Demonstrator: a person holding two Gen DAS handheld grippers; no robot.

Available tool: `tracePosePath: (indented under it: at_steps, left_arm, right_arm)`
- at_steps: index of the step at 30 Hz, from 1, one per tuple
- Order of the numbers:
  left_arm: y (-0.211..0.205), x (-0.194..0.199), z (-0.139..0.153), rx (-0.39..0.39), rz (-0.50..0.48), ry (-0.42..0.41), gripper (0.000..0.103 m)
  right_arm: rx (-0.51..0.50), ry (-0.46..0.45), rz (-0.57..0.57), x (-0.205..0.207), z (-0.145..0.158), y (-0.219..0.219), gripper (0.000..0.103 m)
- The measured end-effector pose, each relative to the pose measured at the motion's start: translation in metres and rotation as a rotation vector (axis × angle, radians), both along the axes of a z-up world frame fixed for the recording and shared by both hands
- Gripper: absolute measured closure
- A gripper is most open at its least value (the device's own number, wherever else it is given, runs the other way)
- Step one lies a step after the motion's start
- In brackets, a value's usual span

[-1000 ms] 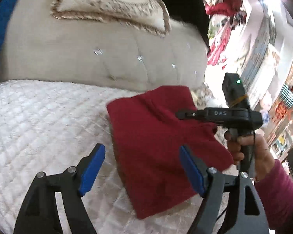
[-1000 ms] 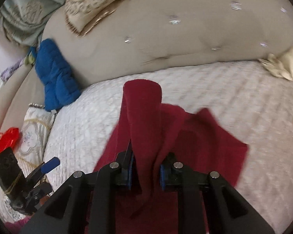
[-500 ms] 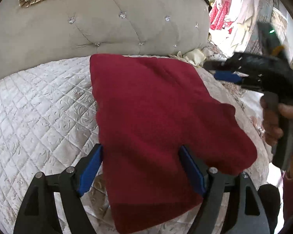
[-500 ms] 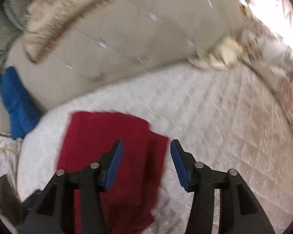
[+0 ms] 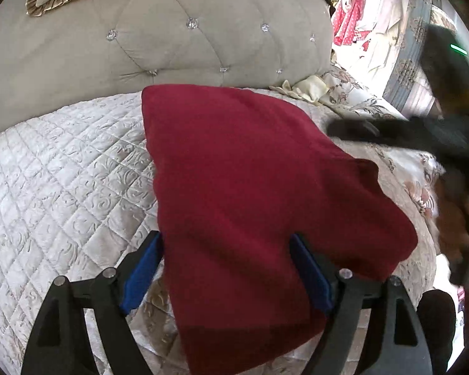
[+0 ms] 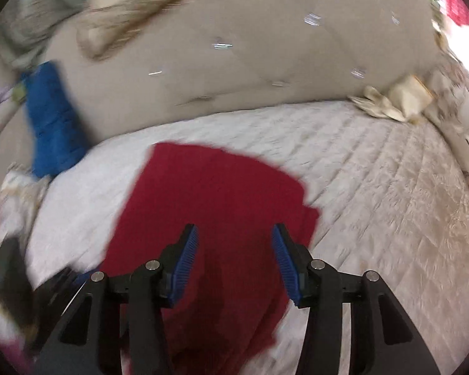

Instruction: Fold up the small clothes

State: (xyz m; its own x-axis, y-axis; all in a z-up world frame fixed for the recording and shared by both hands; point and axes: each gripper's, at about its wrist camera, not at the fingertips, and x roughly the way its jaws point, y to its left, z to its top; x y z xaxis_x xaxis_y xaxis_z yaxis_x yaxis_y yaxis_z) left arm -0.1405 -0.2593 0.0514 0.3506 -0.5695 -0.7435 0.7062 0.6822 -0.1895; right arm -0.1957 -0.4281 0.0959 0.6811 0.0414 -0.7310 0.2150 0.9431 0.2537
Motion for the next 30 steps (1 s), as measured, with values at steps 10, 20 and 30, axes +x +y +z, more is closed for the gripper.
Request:
tracePosePath:
  at_steps: [10, 20, 30]
  left_arm:
    - [0.009, -0.027, 0.018, 0.047, -0.054, -0.094, 0.017]
    - [-0.008, -0.028, 0.011, 0.05, -0.071, -0.069, 0.016]
    - [0.005, -0.008, 0.018, -0.01, 0.009, -0.022, 0.016]
  right_arm:
    - [-0.048, 0.062, -0.062, -0.061, -0.031, -0.001, 0.086]
    - [0.034, 0.089, -0.098, -0.032, -0.041, -0.007, 0.099]
    - [0.045, -0.041, -0.176, -0.04, -0.015, -0.015, 0.064]
